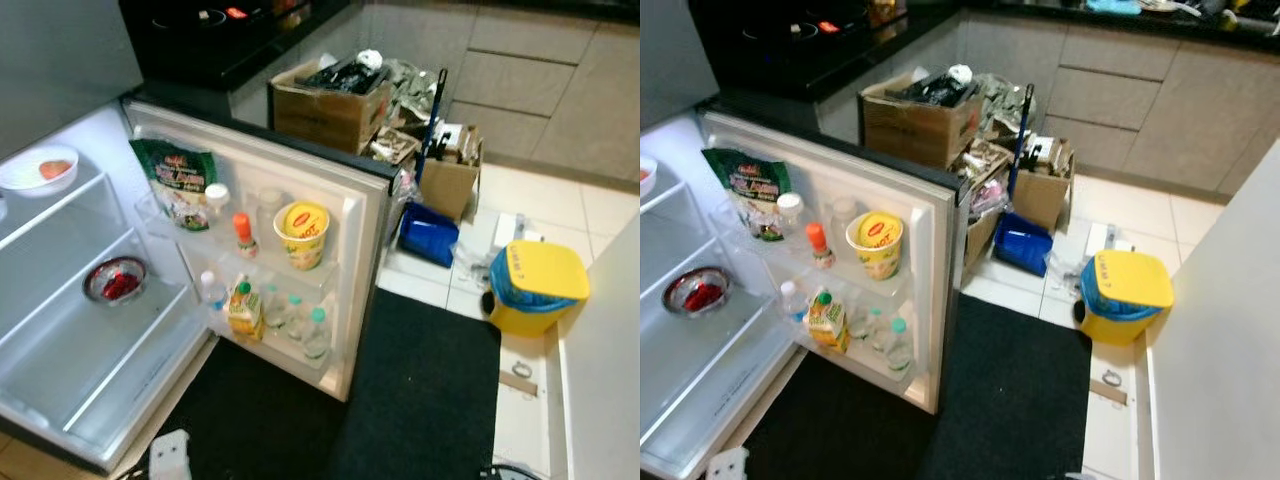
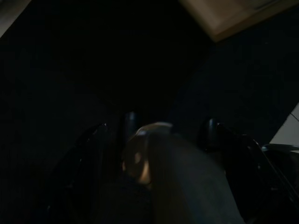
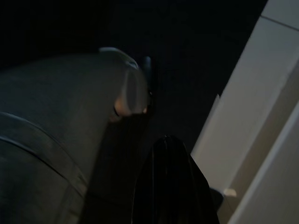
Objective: Restocking fridge
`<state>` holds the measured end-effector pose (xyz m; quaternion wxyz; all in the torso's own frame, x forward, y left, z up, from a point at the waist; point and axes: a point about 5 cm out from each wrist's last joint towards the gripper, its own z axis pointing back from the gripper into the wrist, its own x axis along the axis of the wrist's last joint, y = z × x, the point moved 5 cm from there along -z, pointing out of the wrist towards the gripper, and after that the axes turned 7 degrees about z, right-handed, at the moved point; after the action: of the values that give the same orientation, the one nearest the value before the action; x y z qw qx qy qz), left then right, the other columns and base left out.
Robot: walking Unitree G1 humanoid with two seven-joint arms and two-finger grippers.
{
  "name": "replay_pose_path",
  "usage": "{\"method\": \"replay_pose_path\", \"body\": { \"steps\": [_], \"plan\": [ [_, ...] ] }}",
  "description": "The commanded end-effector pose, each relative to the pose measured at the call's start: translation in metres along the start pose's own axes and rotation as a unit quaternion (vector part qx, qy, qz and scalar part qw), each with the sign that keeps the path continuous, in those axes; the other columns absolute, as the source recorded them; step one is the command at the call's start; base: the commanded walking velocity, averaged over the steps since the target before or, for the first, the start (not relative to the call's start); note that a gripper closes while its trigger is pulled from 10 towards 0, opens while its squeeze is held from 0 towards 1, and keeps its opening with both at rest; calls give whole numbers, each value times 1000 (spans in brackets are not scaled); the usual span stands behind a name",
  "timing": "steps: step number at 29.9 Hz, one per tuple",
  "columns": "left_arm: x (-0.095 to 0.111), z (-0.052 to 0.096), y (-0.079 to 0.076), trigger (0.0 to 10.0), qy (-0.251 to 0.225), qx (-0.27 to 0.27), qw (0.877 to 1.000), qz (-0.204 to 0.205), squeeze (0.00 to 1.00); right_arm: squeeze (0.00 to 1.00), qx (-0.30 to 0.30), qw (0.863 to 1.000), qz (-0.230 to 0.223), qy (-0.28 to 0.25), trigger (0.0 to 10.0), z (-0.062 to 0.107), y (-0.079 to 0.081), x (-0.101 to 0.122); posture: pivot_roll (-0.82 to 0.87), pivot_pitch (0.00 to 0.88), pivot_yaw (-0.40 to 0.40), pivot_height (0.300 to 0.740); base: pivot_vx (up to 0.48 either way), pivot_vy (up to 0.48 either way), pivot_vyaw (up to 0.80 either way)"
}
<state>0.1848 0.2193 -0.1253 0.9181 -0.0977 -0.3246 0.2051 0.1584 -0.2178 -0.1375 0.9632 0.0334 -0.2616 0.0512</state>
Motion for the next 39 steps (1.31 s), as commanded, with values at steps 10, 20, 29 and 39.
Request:
{"method": "replay_pose_path", "body": {
  "steps": [10,20,29,39],
  "plan": [
    [-16,-5,-21,10000,34,-22,998,-40,0,0,20,999,30,-2,10000,-5,14,7,-66,51,-15,740,0,0,0],
    [-23,-3,-17,10000,46,-12,997,-54,0,0,-1,998,50,23,10000,0,4,-11,-64,51,-15,740,0,0,668],
    [-20,-5,-21,10000,42,-16,997,-62,0,0,-4,998,59,27,10000,0,5,-13,-72,57,-11,740,0,0,688],
    [-17,-6,-26,10000,38,-25,997,-63,0,0,-33,997,73,25,10000,0,-1,-10,-72,57,-12,740,0,0,350]
  ]
}}
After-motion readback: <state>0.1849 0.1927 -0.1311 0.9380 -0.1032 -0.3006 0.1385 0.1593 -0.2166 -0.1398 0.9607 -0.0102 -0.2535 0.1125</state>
